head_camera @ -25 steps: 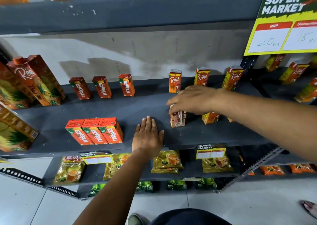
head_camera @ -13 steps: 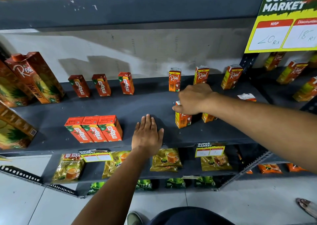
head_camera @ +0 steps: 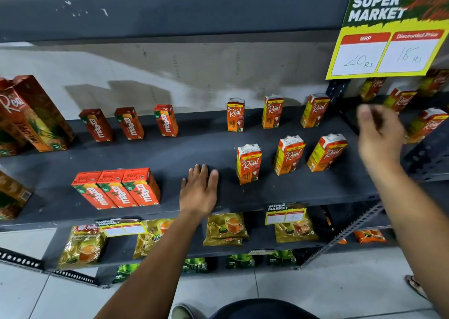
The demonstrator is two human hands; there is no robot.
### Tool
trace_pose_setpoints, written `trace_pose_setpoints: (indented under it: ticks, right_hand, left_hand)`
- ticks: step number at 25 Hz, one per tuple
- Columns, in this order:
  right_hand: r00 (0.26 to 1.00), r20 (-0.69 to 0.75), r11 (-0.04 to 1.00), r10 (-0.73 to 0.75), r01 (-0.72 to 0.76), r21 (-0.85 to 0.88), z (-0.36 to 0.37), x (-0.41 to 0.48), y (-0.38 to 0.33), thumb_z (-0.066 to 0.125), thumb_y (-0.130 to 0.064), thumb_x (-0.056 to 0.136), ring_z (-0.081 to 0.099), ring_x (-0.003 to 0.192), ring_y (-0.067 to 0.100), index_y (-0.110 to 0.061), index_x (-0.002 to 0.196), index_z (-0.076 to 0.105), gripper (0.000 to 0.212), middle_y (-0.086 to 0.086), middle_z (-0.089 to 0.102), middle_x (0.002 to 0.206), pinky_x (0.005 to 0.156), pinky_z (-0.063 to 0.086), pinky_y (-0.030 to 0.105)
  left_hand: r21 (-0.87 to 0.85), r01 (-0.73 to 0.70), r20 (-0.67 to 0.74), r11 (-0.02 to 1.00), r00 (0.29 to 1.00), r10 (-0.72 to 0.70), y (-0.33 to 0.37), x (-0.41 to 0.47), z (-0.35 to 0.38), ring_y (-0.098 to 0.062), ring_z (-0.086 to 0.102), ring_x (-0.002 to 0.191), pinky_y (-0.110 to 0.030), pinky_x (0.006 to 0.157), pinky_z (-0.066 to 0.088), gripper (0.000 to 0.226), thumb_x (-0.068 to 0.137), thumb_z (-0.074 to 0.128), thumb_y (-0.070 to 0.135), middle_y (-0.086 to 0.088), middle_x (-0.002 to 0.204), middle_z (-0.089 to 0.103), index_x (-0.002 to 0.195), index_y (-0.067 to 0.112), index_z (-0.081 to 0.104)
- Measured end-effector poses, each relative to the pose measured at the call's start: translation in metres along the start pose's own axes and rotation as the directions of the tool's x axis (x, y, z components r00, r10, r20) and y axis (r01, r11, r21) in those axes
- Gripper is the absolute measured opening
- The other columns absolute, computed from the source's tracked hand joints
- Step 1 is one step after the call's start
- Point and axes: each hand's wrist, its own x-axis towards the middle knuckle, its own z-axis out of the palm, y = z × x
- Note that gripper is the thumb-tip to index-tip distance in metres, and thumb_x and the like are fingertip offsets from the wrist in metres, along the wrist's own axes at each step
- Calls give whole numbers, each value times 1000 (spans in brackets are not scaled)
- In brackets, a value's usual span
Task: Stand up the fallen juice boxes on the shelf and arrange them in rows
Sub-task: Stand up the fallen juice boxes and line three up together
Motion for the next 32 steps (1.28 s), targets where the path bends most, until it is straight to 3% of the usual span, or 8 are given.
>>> trace_pose_setpoints:
  ticks: [2,4,5,9,19,23,26,32]
  right_hand:
    - [937,63,911,343,-348,219,-5,0,31,51,-48,94,57,98,11,-14,113,59,40,4,64,110,95,45,33]
    - [806,261,757,531,-590,281,4,-2,47,47,-52,95,58,104,13,-19,114,62,41,3,65,119,99,43,37]
    - [752,345,698,561,-654,292,11,-3,51,47,-56,94,61,99,12,-23,109,64,40,2,66,115,94,45,35]
    - [711,360,667,604,-698,261,43,-12,52,63,-55,85,64,98,16,-24,109,62,39,3,67,113,80,50,35]
    - [726,417,735,546,-654,177,78,-43,35,59,-70,66,59,113,27,-24,141,40,89,9,55,132,95,49,48]
    - [745,410,757,527,-630,172,70,-51,39,58,-67,71,66,98,20,-26,130,50,73,2,65,112,72,53,33]
    - [780,359,771,513,-602,205,59,-61,44,60,-68,70,70,80,9,-51,98,58,33,-11,67,91,60,49,22]
    - [835,309,802,454,-535,267,29,-71,59,59,-70,73,73,82,9,-52,79,63,19,-14,73,85,65,54,30]
  left_hand:
    - [-620,203,132,758,979,-154,32,-3,5,-24,30,141,-44,117,16,68,92,31,64,-6,153,36,144,21,38]
    - [-839,311,243,448,949,-203,63,0,17,-25,52,124,-48,108,37,68,89,34,69,-8,138,54,138,23,47]
    - [-854,311,244,418,947,-207,77,2,23,-23,57,117,-46,104,42,66,90,33,68,-7,132,58,136,23,48]
    - [-850,232,120,473,959,-256,111,8,42,-19,51,119,-35,100,40,60,94,33,61,-3,134,51,140,23,39]
    - [-829,211,128,518,973,-191,140,14,63,-11,56,97,-21,68,42,40,94,31,61,0,117,52,122,34,38]
    - [-828,245,176,505,967,-182,135,14,58,-16,57,105,-30,81,48,43,95,31,59,-6,121,55,124,29,42]
    - [-797,270,207,541,963,-175,132,2,65,-22,53,115,-40,99,44,57,93,30,63,-6,129,52,135,27,39]
    - [-802,220,229,555,972,-54,140,-23,79,-11,51,111,-24,86,39,58,91,30,67,2,131,48,137,31,35]
